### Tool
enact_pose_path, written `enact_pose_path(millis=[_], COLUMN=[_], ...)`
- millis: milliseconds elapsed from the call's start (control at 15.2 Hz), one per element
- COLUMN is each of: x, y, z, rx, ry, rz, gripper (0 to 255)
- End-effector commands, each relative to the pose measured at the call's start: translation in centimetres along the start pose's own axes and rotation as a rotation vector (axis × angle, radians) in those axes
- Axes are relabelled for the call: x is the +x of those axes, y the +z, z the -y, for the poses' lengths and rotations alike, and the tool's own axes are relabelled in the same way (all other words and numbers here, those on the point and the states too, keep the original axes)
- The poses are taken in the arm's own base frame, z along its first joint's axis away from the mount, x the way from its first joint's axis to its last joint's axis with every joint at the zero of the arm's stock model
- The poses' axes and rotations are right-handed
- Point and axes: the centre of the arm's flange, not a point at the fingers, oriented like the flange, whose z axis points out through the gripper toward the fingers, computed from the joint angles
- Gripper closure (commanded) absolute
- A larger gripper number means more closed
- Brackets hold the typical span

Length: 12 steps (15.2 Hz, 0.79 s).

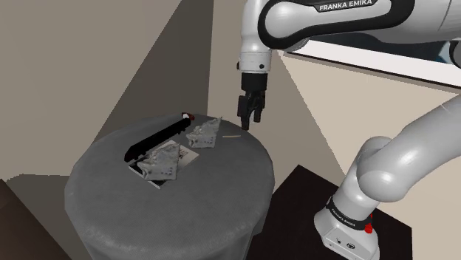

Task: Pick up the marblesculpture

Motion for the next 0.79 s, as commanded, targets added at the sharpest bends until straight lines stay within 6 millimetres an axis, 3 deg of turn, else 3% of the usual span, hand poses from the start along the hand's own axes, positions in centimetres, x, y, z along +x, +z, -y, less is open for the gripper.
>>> enact_pose_path(millis=[0, 726], x=[2.1, 12.7], y=[0.3, 2.5], z=[1.9, 11.6], rx=[0.006, 0.034], ry=[-0.009, -0.060], rz=[0.005, 0.034], gripper=[0, 0])
